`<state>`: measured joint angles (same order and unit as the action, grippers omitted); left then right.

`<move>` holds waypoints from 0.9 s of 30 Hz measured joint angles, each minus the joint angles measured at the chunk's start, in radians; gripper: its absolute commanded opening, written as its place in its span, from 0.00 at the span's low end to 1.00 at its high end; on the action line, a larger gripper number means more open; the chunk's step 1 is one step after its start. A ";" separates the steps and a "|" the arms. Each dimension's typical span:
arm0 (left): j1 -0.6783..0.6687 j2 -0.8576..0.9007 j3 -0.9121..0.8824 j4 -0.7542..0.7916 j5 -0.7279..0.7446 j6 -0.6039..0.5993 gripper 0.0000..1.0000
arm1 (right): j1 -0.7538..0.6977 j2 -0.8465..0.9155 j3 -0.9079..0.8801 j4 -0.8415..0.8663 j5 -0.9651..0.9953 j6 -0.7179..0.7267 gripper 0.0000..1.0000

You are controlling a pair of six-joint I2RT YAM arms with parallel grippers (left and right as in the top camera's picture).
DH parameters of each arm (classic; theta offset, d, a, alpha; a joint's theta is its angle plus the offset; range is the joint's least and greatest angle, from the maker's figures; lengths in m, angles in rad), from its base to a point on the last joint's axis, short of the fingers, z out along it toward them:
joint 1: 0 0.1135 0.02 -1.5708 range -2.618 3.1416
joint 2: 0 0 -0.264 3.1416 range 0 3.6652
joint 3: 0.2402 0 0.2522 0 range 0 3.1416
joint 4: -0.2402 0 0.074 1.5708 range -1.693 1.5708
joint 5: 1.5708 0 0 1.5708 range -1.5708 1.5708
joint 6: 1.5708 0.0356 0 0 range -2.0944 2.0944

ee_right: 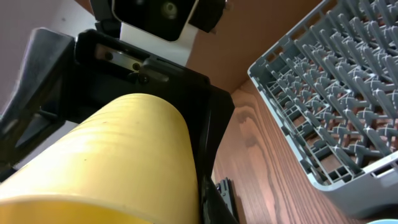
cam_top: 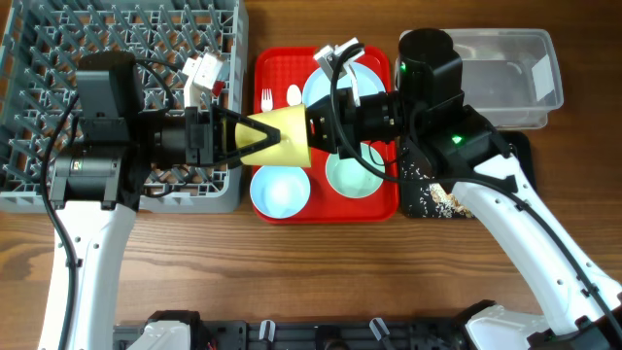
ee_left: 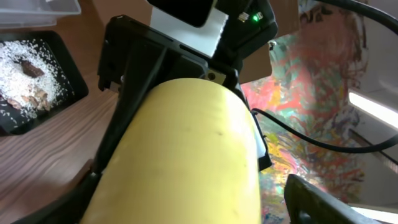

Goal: Sort waste into correct bins and load items into the dishwasher rack
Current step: 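Hand the yellow cup from the right gripper to the left gripper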

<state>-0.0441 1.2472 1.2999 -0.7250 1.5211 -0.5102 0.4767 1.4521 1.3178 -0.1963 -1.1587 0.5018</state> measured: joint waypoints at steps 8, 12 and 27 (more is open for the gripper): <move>0.000 0.000 -0.001 -0.003 -0.018 0.000 0.62 | 0.000 0.000 0.001 0.012 -0.002 0.008 0.10; -0.001 0.000 -0.001 -0.002 -0.010 0.000 0.60 | 0.000 0.001 0.001 0.007 0.008 0.024 0.64; -0.007 0.000 -0.001 0.071 -0.076 0.000 0.53 | -0.160 -0.002 0.001 -0.199 0.051 0.011 1.00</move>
<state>-0.0509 1.2469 1.2991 -0.6537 1.4448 -0.5102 0.3164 1.4498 1.3190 -0.3950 -1.1076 0.5129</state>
